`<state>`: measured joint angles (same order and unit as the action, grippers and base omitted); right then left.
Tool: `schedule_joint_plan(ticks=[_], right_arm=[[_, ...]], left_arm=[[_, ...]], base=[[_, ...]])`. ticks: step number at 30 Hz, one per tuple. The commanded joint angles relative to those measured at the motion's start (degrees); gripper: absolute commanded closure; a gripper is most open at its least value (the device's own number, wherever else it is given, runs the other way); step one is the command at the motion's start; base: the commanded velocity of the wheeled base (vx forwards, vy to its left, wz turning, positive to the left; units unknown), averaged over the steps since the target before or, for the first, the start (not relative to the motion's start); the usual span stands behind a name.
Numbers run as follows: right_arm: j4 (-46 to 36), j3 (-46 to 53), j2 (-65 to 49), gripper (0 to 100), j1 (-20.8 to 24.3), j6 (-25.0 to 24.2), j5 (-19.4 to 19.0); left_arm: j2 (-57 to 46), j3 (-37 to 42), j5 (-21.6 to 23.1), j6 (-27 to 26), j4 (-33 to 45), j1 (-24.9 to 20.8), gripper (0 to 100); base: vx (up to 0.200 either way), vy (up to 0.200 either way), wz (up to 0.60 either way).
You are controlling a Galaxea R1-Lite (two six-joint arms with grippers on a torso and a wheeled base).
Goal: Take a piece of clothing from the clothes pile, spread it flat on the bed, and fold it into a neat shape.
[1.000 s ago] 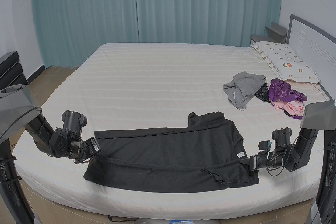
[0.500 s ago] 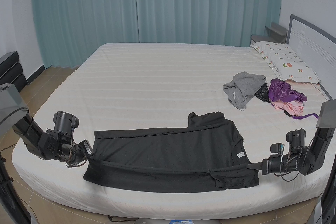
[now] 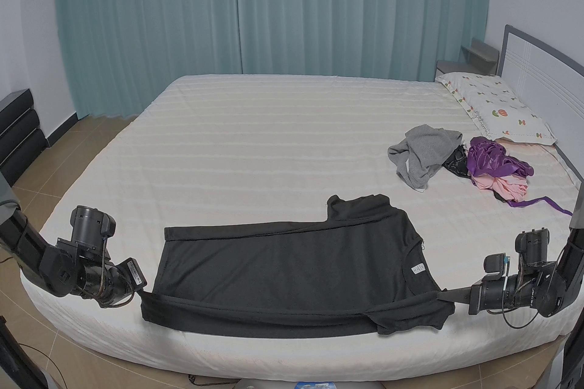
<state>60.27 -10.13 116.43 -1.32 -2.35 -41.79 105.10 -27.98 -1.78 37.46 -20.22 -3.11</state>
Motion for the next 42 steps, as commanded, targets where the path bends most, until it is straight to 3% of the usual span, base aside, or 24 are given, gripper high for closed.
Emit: schedule_joint_plan(ticks=[1,14,24,29,42], right_arm=[[1.69,2.75,-2.17,100,-0.09,-0.11,-0.13],[9.16,10.13,-2.44,100,-0.88,-0.02,-0.84],[9.43,10.13,-1.03,100,-1.67,-0.02,-0.66],[9.6,8.46,0.9,100,-1.32,-0.2,-0.49],[8.37,-5.34,9.34,100,0.97,-5.29,1.89]], left_arm=[[-3.23,2.4,0.02,-0.02,-0.08,0.03,100],[-6.83,6.53,0.2,0.07,-0.17,0.03,100],[-6.13,7.32,0.29,0.16,-0.52,0.12,100],[-3.76,6.36,0.37,0.33,-0.96,0.03,100],[7.84,-5.25,0.02,2.09,-1.13,1.18,100]], base=[[0.0,0.0,0.0],[0.0,0.0,0.0],[0.0,0.0,0.0],[0.0,0.0,0.0],[0.0,0.0,0.0]])
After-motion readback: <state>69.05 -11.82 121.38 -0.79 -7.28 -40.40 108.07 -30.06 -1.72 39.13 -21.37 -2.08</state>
